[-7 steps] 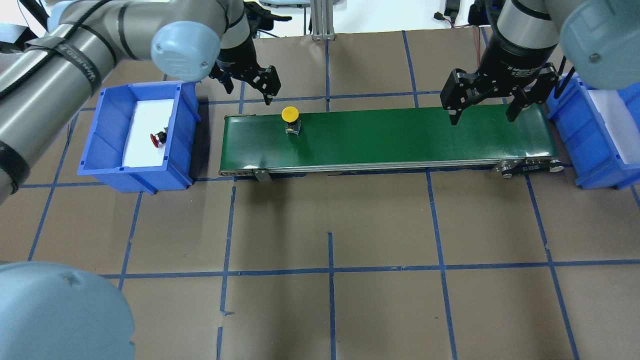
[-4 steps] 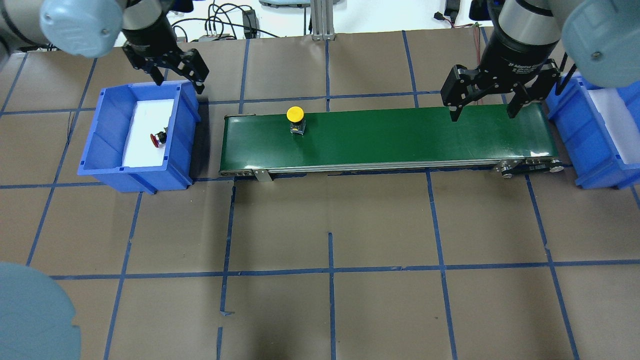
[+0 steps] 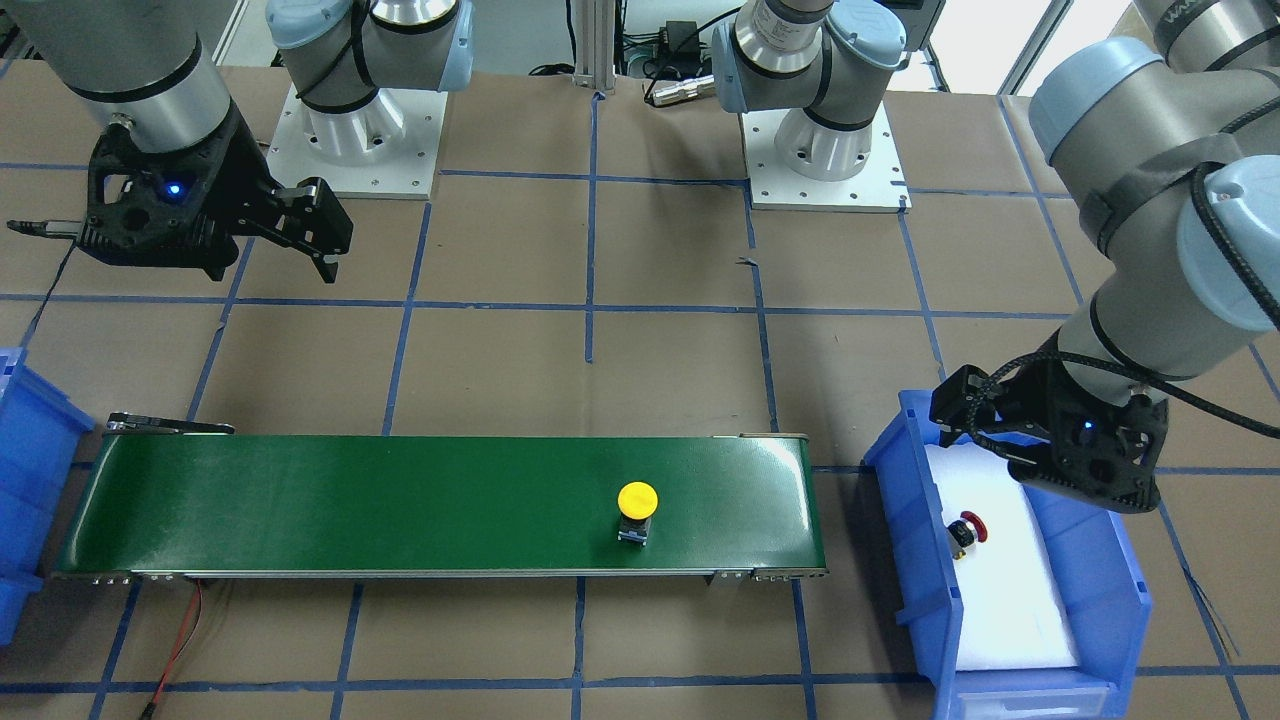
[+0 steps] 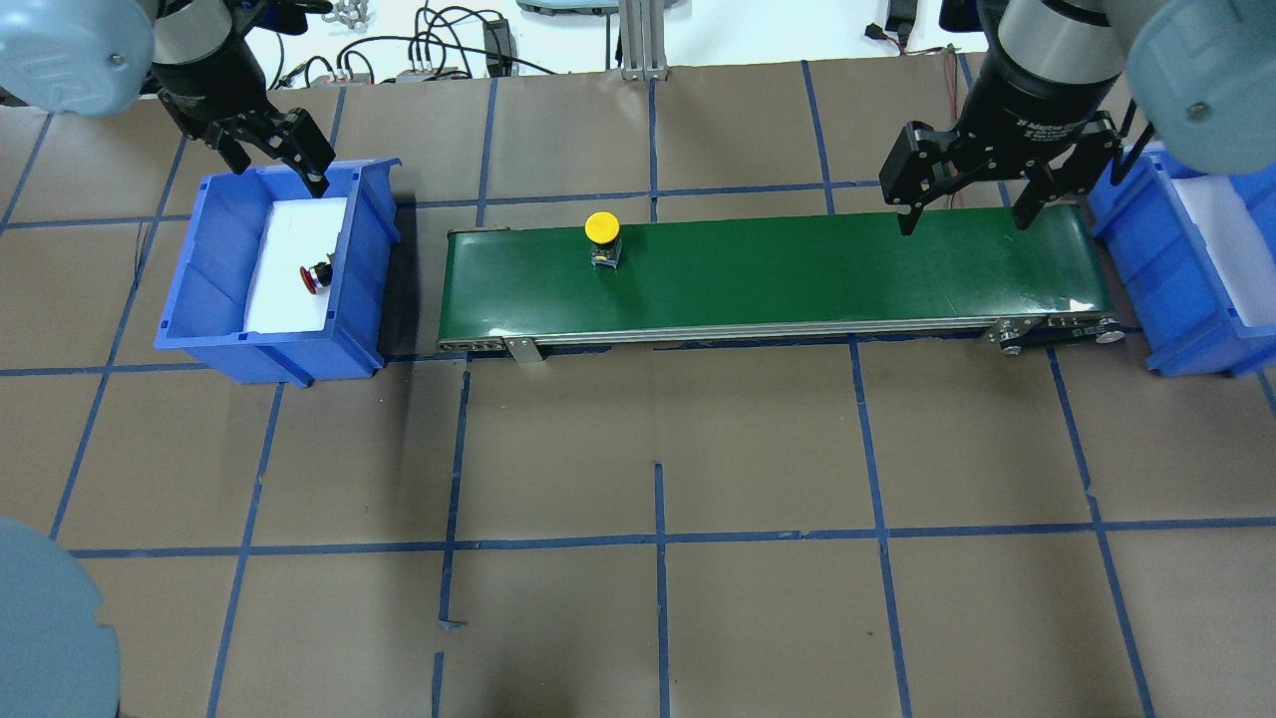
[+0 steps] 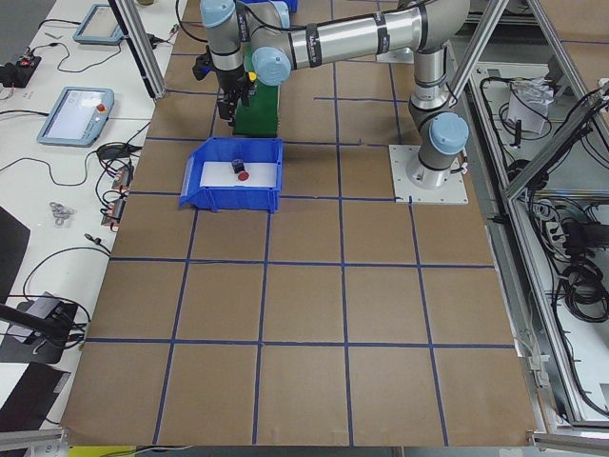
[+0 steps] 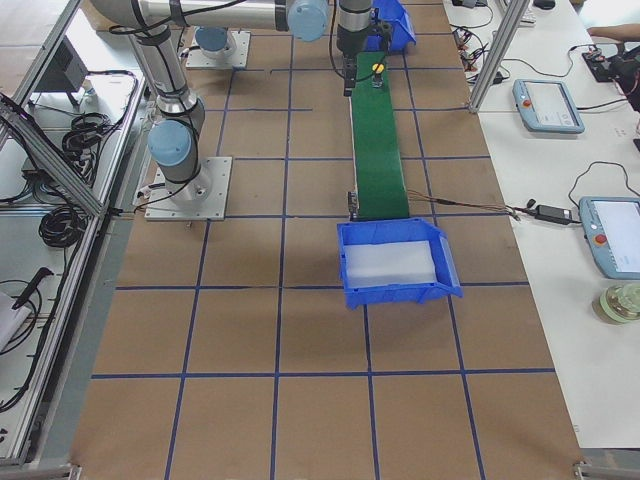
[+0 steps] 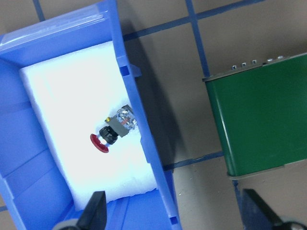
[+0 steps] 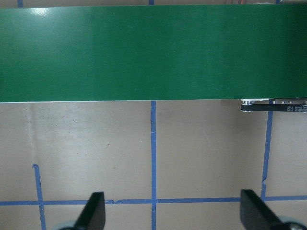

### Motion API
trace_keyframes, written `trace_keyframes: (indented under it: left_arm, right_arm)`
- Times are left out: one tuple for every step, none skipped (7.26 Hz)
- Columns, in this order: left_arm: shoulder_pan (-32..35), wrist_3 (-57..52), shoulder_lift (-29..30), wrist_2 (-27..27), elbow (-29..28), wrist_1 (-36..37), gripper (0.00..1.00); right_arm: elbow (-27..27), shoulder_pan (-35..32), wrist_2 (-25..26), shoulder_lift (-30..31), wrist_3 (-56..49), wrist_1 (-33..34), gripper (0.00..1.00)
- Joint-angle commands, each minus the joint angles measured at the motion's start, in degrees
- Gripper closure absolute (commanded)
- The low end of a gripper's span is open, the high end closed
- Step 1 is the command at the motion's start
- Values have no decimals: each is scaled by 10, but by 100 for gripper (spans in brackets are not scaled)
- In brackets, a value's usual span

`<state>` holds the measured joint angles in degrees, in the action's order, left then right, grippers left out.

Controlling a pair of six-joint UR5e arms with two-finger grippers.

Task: Transport two buttons from left to right
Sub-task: 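Return the left gripper to the bin while the right gripper reaches for the yellow button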

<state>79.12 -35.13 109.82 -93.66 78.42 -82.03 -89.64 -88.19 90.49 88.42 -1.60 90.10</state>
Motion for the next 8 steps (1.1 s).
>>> trace_keyframes:
  left_arm:
    - [-46,-204,15,2,2,18,0]
    - [-55,-293,27,11,2,44,0]
    - [-54,-354,43,34,3,74,0]
    - [-44,-442,58,40,3,79,0]
    - [-43,-523,65,60,3,80,0]
    - [-43,-535,73,65,3,80,0]
    - [-43,-550,80,65,3,80,0]
    - [-45,-589,86,62,9,80,0]
  right_arm:
    - [1,-1,2,0,2,6,0]
    - [0,-1,2,-3,2,25,0]
    - [0,-1,2,-4,1,32,0]
    - [-1,-1,2,-5,-2,32,0]
    - [-3,-1,0,-5,-3,31,0]
    - [-5,-1,-4,-6,-6,30,0]
    - [-5,-6,-7,-17,-4,31,0]
    - [0,-23,-8,-34,-4,50,0]
